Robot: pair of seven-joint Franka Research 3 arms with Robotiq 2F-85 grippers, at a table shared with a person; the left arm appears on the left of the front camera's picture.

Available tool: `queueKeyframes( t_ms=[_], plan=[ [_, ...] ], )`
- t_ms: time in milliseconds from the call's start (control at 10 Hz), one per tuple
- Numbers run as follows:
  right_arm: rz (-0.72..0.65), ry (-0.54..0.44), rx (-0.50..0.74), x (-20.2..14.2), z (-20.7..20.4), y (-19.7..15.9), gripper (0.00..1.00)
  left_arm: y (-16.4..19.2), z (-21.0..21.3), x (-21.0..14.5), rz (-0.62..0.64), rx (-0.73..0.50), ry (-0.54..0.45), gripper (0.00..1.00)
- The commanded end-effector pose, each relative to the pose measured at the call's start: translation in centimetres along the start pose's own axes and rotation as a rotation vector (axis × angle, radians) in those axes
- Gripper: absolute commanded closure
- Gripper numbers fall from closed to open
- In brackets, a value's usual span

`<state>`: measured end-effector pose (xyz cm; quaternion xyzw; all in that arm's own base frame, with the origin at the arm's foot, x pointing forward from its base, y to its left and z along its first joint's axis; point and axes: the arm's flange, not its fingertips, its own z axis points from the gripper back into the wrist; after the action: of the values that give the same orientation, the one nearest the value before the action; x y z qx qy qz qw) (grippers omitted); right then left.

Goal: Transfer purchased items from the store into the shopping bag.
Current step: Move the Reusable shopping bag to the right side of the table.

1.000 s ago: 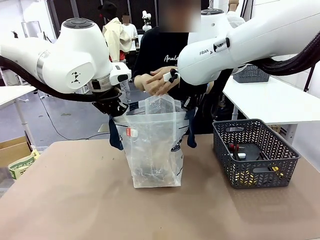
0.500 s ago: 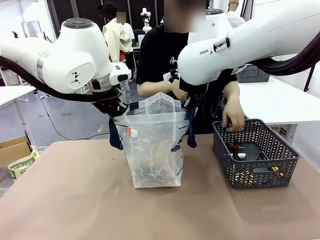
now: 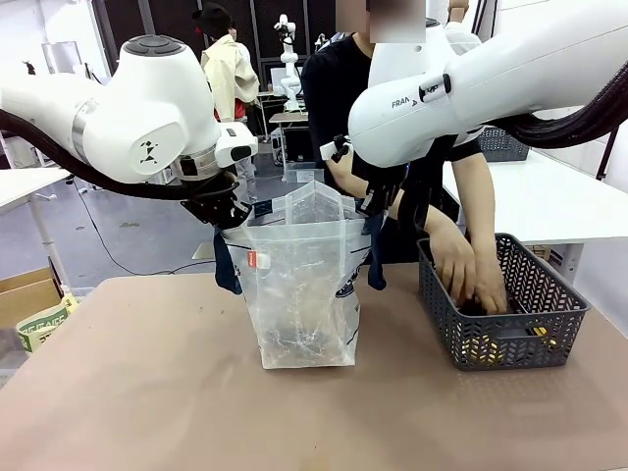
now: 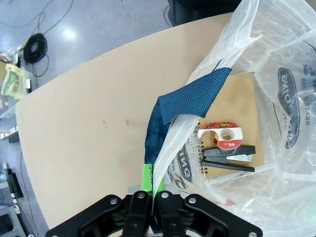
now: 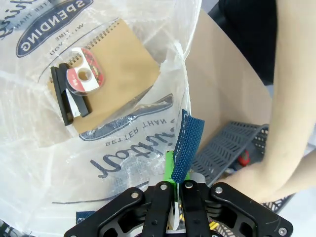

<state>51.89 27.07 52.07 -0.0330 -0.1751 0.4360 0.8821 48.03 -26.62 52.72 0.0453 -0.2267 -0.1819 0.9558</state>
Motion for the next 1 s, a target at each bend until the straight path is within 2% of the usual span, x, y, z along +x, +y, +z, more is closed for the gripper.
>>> queueKeyframes(
  t_ms=[0, 900],
  plan=[
    [0.0, 0.0, -0.001, -0.08, 0.02, -0.11, 1.0, 0.19, 0.1, 0.02, 0.0, 0.004, -0.003, 1.0],
    [0.0, 0.0, -0.001, -0.08, 0.02, -0.11, 1.0, 0.19, 0.1, 0.02, 0.0, 0.004, -0.003, 1.0]
  ],
)
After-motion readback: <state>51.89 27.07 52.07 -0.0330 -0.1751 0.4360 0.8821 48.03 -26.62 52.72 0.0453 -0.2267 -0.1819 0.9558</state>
